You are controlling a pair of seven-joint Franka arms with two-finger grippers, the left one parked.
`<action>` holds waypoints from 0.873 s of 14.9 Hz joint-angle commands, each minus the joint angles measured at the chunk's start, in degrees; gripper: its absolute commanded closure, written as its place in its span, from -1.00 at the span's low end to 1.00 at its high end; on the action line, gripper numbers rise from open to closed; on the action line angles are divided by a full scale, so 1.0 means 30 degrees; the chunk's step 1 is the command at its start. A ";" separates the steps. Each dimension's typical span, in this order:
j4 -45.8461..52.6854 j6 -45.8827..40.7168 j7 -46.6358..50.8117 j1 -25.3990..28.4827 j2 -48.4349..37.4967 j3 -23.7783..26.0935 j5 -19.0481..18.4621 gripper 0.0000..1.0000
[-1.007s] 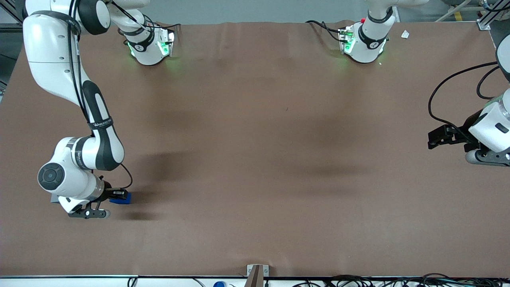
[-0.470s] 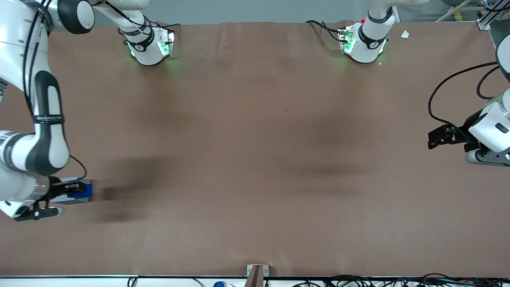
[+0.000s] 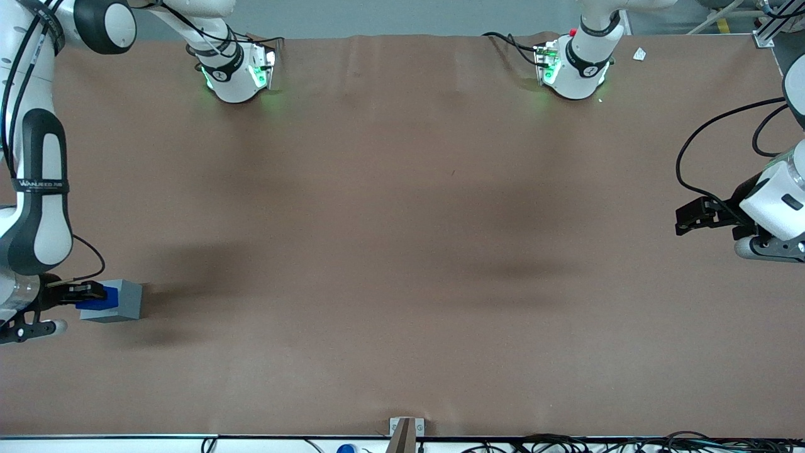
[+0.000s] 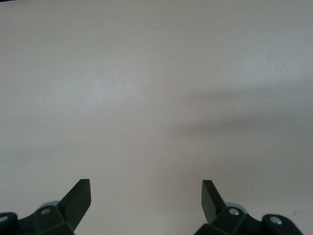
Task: Insert blue part into gray base with right arm
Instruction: 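Carry the blue block over the gray base's square opening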
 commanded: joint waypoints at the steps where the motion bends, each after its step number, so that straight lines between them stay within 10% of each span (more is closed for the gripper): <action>1: 0.0296 -0.0012 -0.0272 -0.0742 0.0087 0.0385 0.0047 0.99; 13: 0.0267 0.0721 0.0461 -0.1152 0.0467 0.0327 0.1394 0.99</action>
